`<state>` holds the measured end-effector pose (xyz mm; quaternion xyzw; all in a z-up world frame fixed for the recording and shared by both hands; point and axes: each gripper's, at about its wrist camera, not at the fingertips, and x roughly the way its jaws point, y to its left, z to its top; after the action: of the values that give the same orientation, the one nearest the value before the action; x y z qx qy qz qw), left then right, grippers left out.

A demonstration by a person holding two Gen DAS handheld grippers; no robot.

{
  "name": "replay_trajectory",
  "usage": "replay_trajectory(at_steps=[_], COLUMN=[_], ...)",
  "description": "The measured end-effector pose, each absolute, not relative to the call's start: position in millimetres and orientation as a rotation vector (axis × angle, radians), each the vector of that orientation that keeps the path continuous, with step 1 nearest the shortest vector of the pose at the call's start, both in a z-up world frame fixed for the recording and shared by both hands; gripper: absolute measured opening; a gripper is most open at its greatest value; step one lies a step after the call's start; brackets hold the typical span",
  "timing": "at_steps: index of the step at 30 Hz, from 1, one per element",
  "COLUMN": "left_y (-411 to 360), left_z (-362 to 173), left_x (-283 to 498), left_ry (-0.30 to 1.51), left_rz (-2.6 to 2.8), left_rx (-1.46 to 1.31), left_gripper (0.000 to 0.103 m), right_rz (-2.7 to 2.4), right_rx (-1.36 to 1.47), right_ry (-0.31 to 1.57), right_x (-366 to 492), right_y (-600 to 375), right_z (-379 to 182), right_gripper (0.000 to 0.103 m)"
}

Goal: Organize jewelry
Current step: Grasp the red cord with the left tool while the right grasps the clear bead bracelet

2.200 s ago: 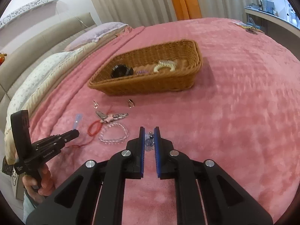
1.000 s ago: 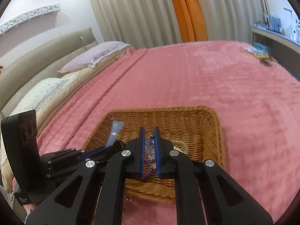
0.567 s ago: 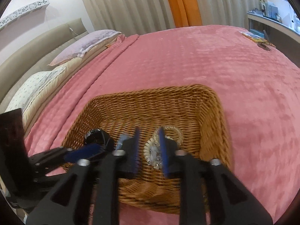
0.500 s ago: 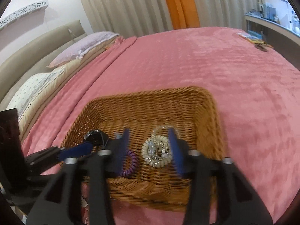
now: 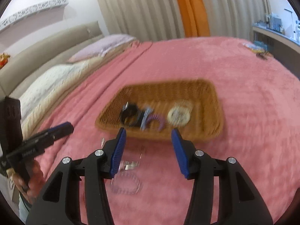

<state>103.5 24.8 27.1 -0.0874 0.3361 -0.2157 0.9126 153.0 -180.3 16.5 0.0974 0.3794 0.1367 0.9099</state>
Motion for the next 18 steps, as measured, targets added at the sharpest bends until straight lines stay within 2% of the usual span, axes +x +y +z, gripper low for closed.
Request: replay_trajectory(at_steps=[9,18], left_y=[21,-4], left_z=[-45,-63], left_x=[119,117], left_ry=[0.905,0.965], left_rz=[-0.381,-0.356], left_rx=[-0.155,-0.001], left_gripper=[0.039,0.039], right_rz=[0.311,0.327], right_rx=[0.156,0.123], right_ry=[0.967,1.008], right_x=[143,143], right_y=[-138,-127], right_z=[-59,-72], right_gripper=[0.038,0.038])
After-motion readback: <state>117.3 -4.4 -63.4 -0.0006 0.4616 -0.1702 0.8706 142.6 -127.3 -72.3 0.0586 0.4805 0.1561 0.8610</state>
